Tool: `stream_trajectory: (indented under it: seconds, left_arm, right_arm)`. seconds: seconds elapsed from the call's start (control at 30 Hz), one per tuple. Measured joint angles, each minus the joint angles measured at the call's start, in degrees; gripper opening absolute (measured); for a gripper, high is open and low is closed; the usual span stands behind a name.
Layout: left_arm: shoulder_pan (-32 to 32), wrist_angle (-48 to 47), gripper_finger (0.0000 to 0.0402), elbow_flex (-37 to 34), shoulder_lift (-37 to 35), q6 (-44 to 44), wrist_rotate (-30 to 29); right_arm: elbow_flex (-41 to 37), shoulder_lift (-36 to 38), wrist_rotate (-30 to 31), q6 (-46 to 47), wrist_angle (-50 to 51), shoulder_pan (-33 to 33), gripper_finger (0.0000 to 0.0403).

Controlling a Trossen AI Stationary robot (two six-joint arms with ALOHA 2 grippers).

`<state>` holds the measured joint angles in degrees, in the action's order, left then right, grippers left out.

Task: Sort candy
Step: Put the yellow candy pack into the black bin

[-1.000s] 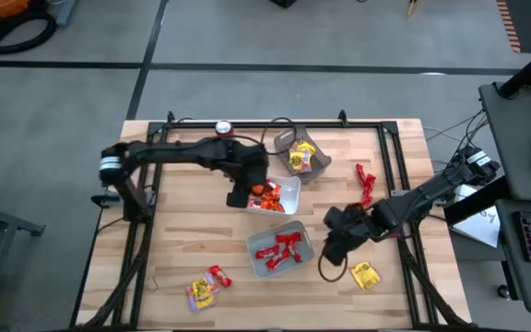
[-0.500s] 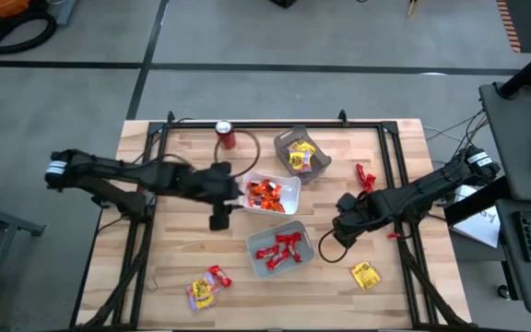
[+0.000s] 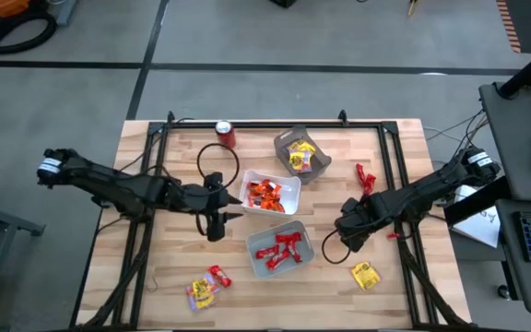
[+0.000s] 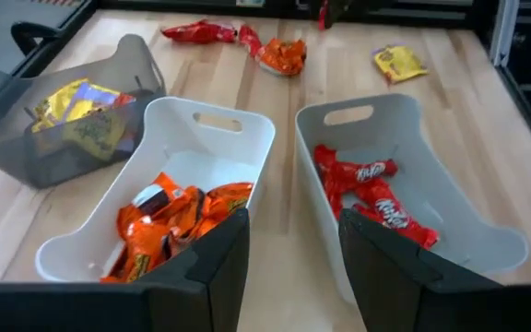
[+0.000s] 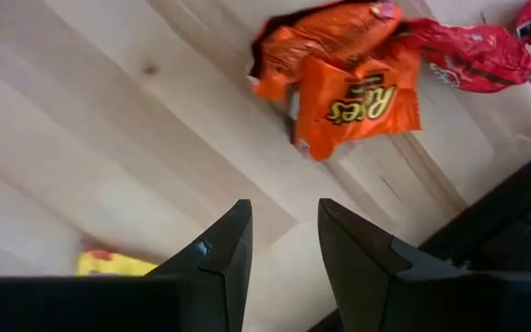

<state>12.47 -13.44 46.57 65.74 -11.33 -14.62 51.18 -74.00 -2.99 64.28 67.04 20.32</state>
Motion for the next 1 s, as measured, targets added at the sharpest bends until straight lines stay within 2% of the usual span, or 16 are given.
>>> stream_trajectory:
  seconds: [0.23, 0.3, 0.4, 0.5, 0.7, 1.0]
  left_arm:
    - [-0.02, -1.16, 0.0153, 0.72, 1.11, -0.26, 0.10]
    - [-0.01, -2.61, 0.0153, 1.86, 1.13, -0.26, 0.13]
    - [-0.02, -5.55, 0.0153, 3.54, 1.13, -0.13, 0.14]
    - [-0.02, -7.61, 0.0153, 4.74, 1.07, 1.02, 0.16]
    - [-0.02, -8.29, 0.0153, 5.11, 1.07, 3.07, 0.16]
    - [-0.02, -8.43, 0.0153, 5.13, 1.14, 3.07, 0.15]
  right_arm:
    - [-3.55, 0.00, -0.26, -2.35, 0.02, 0.02, 0.0118]
    - [-3.69, 0.00, -2.10, -2.80, 0.00, 0.02, 0.0118]
    - [-3.69, 0.00, -8.25, -2.22, -0.22, 0.04, 0.0118]
    - [-3.69, 0.00, -13.40, 1.01, -0.63, 0.37, 0.0118]
    - [-3.69, 0.00, -17.88, 7.43, -6.47, 2.41, 0.0118]
    - [-3.71, 0.00, -18.44, 15.59, -15.45, 9.74, 0.0118]
